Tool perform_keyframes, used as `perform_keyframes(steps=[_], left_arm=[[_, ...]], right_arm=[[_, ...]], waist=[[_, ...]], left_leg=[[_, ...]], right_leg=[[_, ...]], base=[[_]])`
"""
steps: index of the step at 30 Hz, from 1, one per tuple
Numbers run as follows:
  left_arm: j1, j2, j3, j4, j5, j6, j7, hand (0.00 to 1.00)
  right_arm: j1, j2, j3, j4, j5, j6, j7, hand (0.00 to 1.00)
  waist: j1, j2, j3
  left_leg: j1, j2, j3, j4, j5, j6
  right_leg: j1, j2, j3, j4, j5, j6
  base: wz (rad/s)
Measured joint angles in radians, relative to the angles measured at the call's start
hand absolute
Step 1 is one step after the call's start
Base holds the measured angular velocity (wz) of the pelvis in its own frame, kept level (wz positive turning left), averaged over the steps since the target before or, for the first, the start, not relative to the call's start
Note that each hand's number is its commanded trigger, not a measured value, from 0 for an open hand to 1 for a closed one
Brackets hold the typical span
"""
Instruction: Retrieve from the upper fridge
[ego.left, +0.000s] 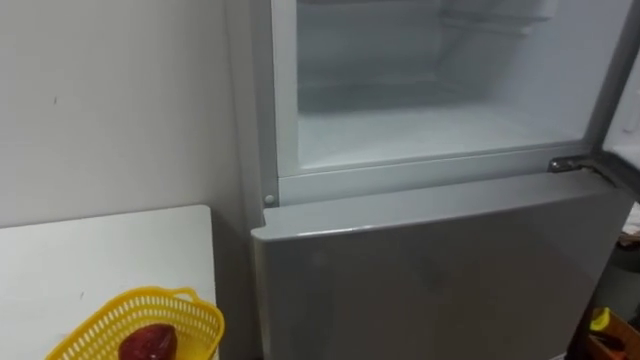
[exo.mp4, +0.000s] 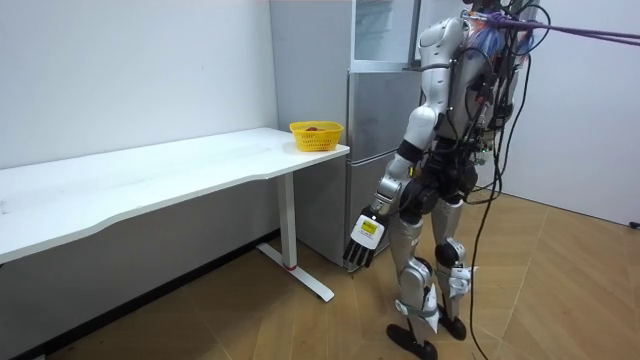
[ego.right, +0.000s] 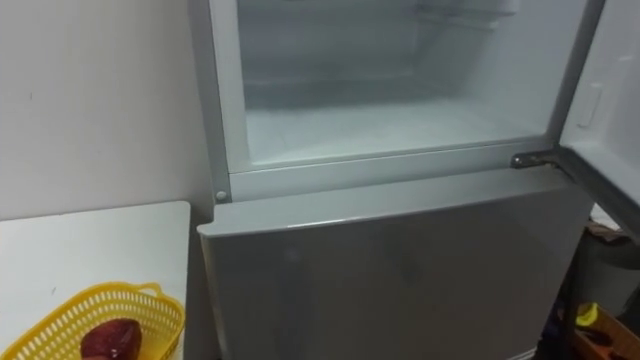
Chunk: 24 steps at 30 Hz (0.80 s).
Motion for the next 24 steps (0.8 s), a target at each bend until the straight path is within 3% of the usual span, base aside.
perform_keyframes(steps=[5,8,16,18,21,24], left_arm=[[0.023,-0.001,0.000,-0.034,0.019,-0.002,-0.010,0.00],[0.031,-0.007,0.008,-0.040,0.022,-0.023,-0.025,0.00],[0.048,-0.017,0.041,-0.031,0.039,-0.057,-0.043,0.00],[0.055,-0.018,0.050,-0.023,0.039,-0.057,-0.043,0.00],[0.057,-0.017,0.082,-0.020,0.044,-0.058,-0.043,0.00],[0.065,-0.017,0.084,-0.020,0.042,-0.058,-0.043,0.00]], right_arm=[[0.007,0.000,0.000,-0.094,0.005,-0.029,0.061,0.00],[0.008,0.000,0.001,-0.154,-0.005,-0.049,0.115,0.00],[0.008,-0.005,0.001,-0.326,-0.006,-0.048,0.298,0.00],[0.005,-0.015,-0.001,-0.352,-0.008,-0.046,0.312,0.00],[0.000,-0.063,-0.008,-0.369,-0.014,-0.045,0.320,0.00],[-0.058,-0.106,-0.033,-0.380,-0.013,-0.046,0.320,0.00]], waist=[[0.000,0.010,-0.0028],[-0.001,0.023,-0.0051],[-0.009,0.021,-0.0069],[-0.011,0.020,-0.0075],[-0.012,0.019,-0.0070],[-0.026,0.020,-0.0066]], left_leg=[[-0.008,0.000,0.002,0.000,-0.001,0.000],[-0.008,0.000,0.001,-0.002,-0.001,0.000],[0.001,0.002,0.000,0.004,-0.001,0.001],[0.001,0.002,-0.001,0.005,-0.001,0.001],[0.001,0.002,-0.002,0.006,-0.001,0.001],[0.001,0.001,-0.002,0.008,-0.001,0.001]], right_leg=[[-0.008,0.000,0.010,0.001,0.000,0.000],[-0.010,-0.001,0.009,0.003,0.000,0.000],[0.001,0.000,0.009,0.007,0.001,-0.001],[0.002,-0.001,0.009,0.008,0.001,-0.001],[0.000,-0.001,0.007,0.015,0.001,-0.001],[0.000,-0.002,0.008,0.015,0.001,-0.001]], base=[[-0.01],[-0.04],[0.00],[0.00],[0.00],[0.00]])
